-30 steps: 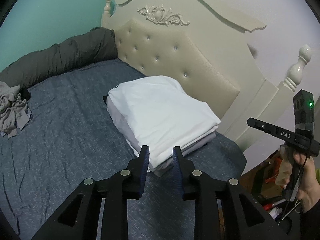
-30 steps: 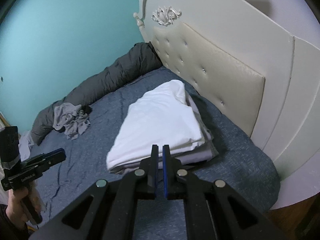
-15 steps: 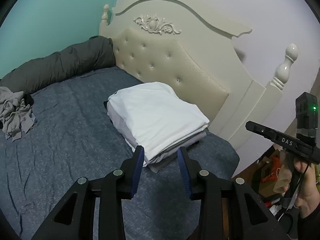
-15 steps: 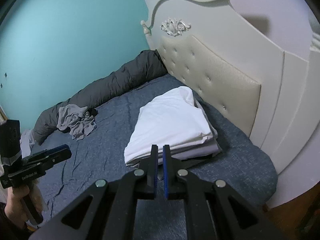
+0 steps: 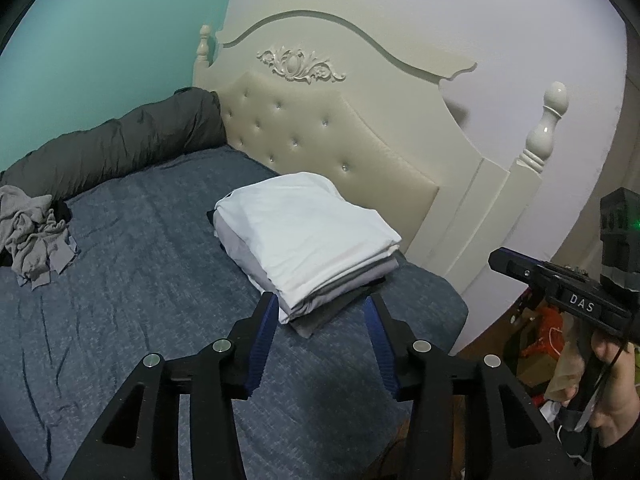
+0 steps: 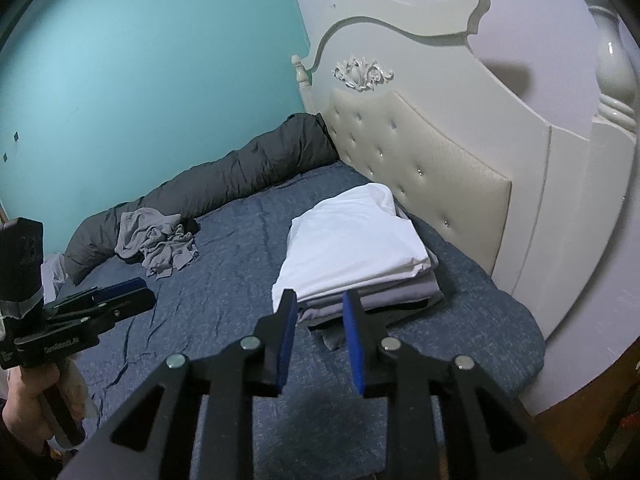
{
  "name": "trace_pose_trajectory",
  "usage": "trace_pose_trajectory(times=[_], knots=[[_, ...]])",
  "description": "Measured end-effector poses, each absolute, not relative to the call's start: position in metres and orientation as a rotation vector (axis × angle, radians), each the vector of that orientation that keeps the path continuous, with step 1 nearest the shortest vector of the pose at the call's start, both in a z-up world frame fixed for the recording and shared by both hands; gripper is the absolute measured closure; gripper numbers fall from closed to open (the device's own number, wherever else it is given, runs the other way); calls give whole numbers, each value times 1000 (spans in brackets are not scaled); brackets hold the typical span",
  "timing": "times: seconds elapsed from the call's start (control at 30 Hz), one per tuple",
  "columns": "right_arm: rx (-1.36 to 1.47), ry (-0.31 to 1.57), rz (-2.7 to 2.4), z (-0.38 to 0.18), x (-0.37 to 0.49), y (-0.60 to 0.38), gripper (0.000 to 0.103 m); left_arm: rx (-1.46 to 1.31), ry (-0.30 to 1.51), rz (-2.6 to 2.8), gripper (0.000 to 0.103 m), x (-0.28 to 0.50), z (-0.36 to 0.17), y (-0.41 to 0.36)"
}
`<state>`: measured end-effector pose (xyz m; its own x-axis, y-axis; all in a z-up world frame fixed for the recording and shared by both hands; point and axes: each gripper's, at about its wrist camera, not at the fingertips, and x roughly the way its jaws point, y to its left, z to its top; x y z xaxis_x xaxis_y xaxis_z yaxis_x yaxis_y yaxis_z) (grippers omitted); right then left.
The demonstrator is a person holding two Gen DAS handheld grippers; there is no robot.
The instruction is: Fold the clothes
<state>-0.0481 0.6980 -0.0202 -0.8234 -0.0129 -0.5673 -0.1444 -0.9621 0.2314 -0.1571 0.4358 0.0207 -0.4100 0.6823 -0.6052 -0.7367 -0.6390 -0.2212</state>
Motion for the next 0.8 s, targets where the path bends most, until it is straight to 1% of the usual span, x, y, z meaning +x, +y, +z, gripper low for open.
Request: trace_pose_trajectory(times=[0.07,0.3,0.5,0.67,0.73,0.77,0.8], knots=[[-892,413,2907,-18,-41,693,79,-848,99,2100,52,-154,22,432],[-866,403,2888,-13,-21,678,62,-831,100,2098,45,-142,25,420],[-859,399,2860,-16,-9,675,61,-812,114,2105,43,-132,27,412],[-845,367,2838,-15,2,670,60,-797,108,2110,32,-125,31,404],[-839,355,2835,-13,7,666,57,-792,107,2111,29,-122,33,401],[-835,355,2838,-13,9,664,50,-789,106,2112,28,-120,34,400],[-831,357,2839,-12,11,663,47,-787,106,2113,27,-118,35,398]])
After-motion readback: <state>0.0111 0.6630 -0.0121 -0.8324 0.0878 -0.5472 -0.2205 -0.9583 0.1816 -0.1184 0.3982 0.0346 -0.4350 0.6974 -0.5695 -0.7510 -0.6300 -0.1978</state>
